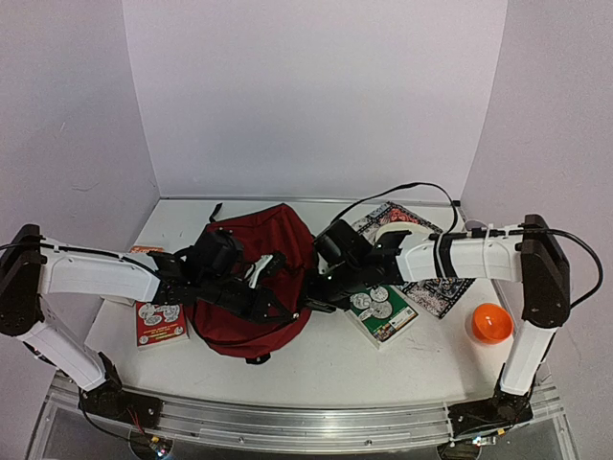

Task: Pack the student bag
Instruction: Hold the student bag at the center of the board, then unzip the largest pocket of the student bag.

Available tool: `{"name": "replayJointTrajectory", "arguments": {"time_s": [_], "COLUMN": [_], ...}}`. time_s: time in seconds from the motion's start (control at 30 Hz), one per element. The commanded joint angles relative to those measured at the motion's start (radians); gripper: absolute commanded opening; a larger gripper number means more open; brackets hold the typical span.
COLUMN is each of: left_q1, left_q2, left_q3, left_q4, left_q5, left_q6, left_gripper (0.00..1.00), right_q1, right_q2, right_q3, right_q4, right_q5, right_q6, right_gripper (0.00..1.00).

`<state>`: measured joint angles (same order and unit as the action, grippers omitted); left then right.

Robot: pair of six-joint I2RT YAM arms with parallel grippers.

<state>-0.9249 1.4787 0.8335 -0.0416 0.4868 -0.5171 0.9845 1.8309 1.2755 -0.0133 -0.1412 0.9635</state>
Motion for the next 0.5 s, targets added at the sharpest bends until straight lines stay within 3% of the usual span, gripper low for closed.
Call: {"name": "replayJointTrajectory", "arguments": {"time_s": [0.0, 0.07, 0.47], "left_q1": [-0.009, -0.009, -0.01], "left_q2": [-0.071, -0.092, -0.276], "left_q3": [-0.015, -0.025, -0.143], "left_q4": [-0.006, -0.043, -0.198], "left_q5": [0.001, -0.013, -0.109], "left_q6": [0.019, 0.026, 0.009], "left_gripper": [0.0, 0.0, 0.0], "right_q1": [-0.015, -0.036, -0.287], "right_q2": [-0.042, -0.067, -0.095], "right_q3": [0.02, 0.035, 0.22], "right_q4": [-0.043, -0.074, -0.177], "right_q5": [0.057, 0.074, 0.094], "right_q6": [-0.041, -0.065, -0.259], "right_gripper": [0.05, 0.0, 0.0]}}
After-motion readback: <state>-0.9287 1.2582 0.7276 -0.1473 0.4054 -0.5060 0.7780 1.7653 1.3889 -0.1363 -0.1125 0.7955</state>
